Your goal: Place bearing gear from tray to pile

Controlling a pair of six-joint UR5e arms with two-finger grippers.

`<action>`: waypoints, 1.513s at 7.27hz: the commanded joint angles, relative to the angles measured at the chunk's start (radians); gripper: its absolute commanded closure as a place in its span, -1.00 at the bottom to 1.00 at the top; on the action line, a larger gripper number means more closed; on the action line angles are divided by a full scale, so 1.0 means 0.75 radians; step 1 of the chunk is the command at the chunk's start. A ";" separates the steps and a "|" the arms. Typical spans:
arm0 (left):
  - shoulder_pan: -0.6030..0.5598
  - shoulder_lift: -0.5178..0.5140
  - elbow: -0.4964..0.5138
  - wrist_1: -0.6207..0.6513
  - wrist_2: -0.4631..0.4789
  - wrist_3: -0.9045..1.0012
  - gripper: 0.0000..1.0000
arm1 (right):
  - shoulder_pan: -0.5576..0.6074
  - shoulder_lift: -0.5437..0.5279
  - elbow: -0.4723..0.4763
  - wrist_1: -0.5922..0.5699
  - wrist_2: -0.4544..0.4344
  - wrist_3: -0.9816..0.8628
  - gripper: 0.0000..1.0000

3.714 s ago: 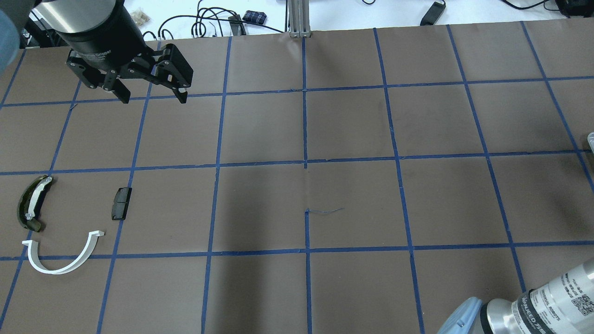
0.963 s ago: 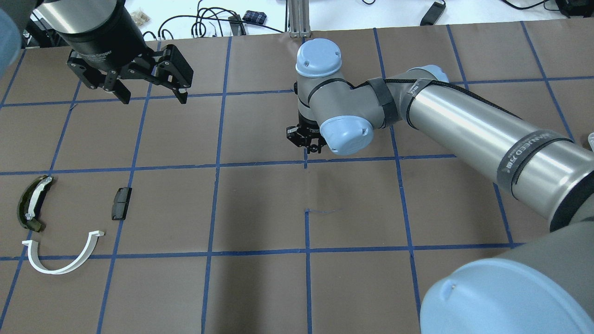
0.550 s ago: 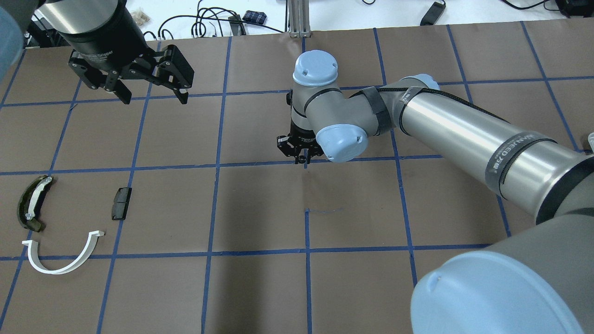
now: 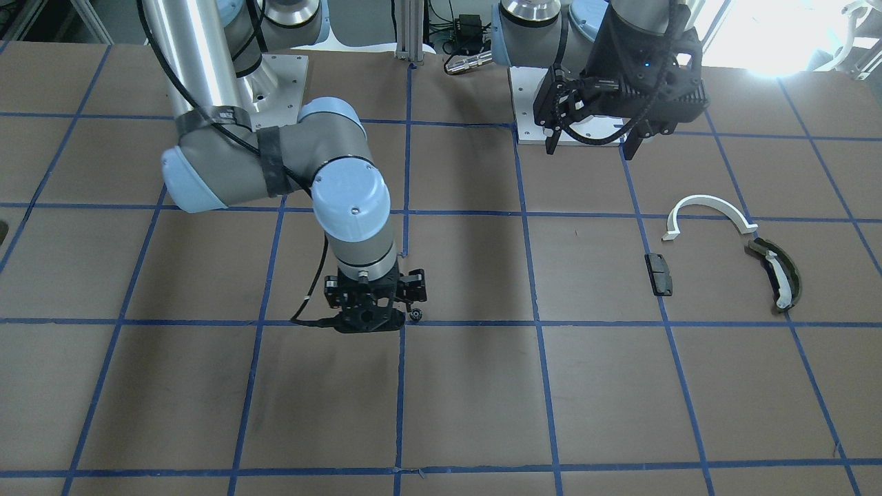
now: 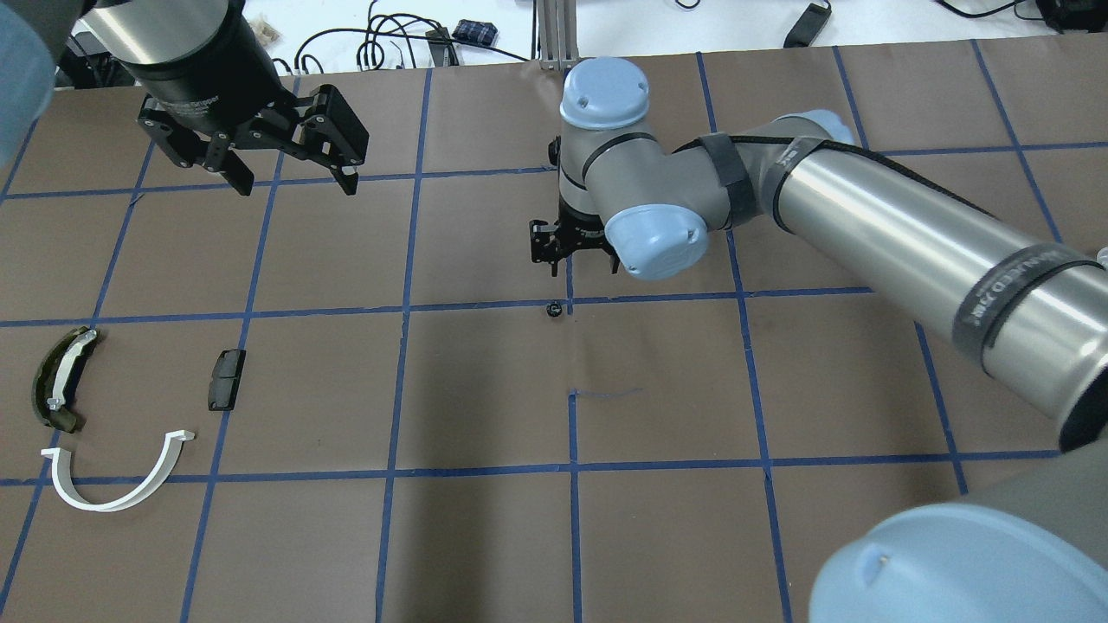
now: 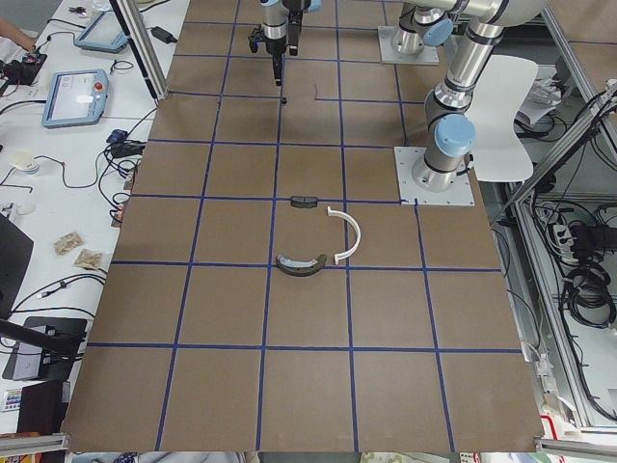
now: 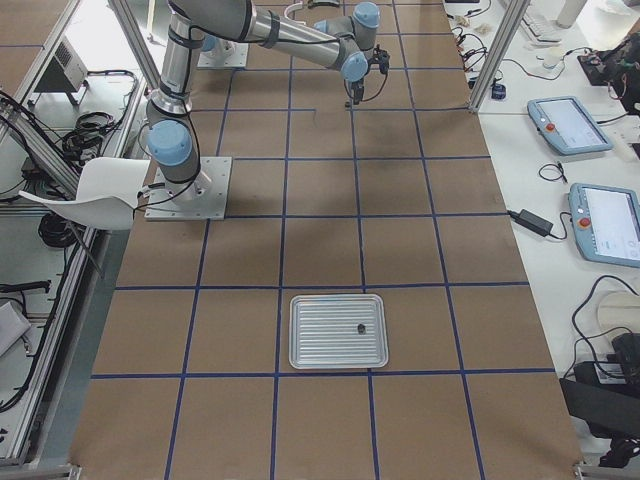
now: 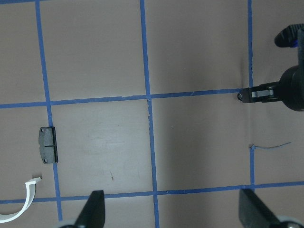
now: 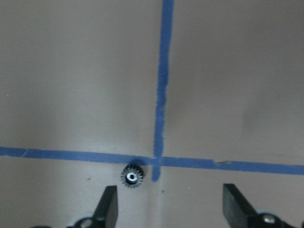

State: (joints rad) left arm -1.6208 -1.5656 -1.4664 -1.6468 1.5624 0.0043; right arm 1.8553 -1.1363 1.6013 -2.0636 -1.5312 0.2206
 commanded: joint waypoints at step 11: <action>-0.465 -0.667 -0.401 1.093 0.058 -0.732 -1.00 | -1.340 -0.075 0.019 0.038 -0.149 -1.478 -1.00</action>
State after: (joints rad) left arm -1.9548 -2.0289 -1.7671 -0.8658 1.5918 -0.5295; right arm 0.8913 -1.2510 1.6102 -1.9970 -1.6469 -0.7956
